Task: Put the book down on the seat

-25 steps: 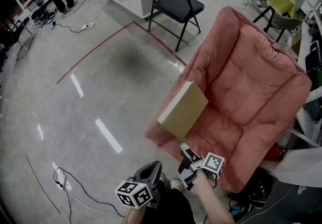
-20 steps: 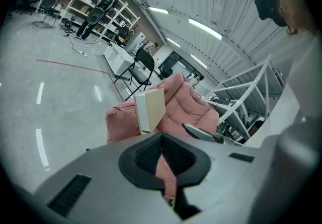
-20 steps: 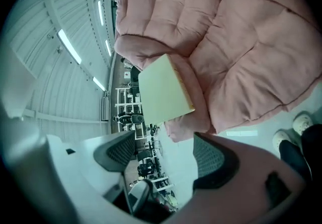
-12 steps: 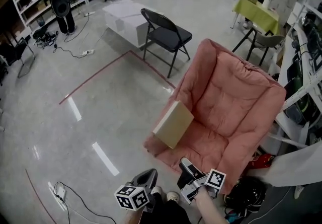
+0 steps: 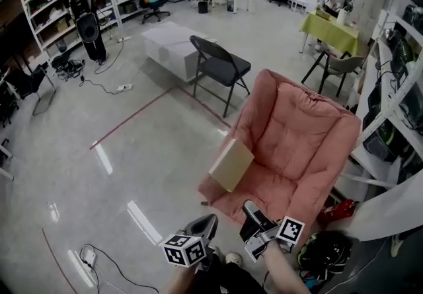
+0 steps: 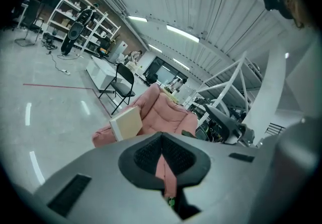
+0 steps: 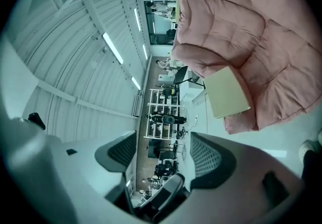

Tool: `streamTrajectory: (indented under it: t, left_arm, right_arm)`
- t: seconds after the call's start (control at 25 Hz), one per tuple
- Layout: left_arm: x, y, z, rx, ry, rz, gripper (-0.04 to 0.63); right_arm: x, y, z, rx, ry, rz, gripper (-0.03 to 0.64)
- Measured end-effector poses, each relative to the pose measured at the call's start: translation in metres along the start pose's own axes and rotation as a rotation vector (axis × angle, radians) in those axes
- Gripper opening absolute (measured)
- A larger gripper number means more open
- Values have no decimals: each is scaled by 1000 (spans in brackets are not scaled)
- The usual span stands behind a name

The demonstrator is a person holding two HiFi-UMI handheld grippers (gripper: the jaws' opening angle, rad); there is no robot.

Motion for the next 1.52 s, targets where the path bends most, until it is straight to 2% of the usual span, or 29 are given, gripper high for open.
streamTrajectory:
  t: [0.24,0.36,0.4,0.48,0.52,0.64,0.72,0.88,1.0,1.16,1.32,1.52]
  left_arm:
    - [30,11,17,53,-31,4,9]
    - [43,17,22,76,-57,-6,9]
    - [46,19,22,82,-65,-14,8]
    - [53,24,23,92,-77,-34,9]
    - [56,26,24,98,-82,-44,9]
    - [63,31,27,110,-97,-70,9]
    - [68,34,27,120,-114,-85,8]
    - [80,42,27,148,-133,-154,9]
    - [86,43,24,149,-130,-207,9]
    - [91,40,22,149,-144,-211,8]
    - [89,40,24,143,-126,-221,8]
    - [82,36,31,128,-96,-234,8]
  right_arm:
    - [-40,-28,23,-42,150,2,342]
    - [-60,-35,33,-50,211,57,328]
    - [-65,-36,36,-42,214,83,296]
    - [-71,-35,43,-14,201,137,76]
    - [-75,-36,45,-3,197,161,37]
    - [-84,-42,51,2,192,257,20]
    - [-86,-45,52,18,136,381,20]
    - [-77,-49,56,80,-70,738,20]
    - [-71,-52,59,121,-179,888,20]
    - [-56,-55,61,128,-310,1006,14]
    - [-56,-54,58,128,-326,1044,12]
    - [-49,-59,53,107,-341,1044,12]
Point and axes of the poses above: the fingertips, and each gripper's own axes: z backward along the fingers, x to its right, y out of its top, the point moved 3 cm from there along z, backward along the fingers, and after that the axes turned 15 degrees about -z, right-handed, at the moved point
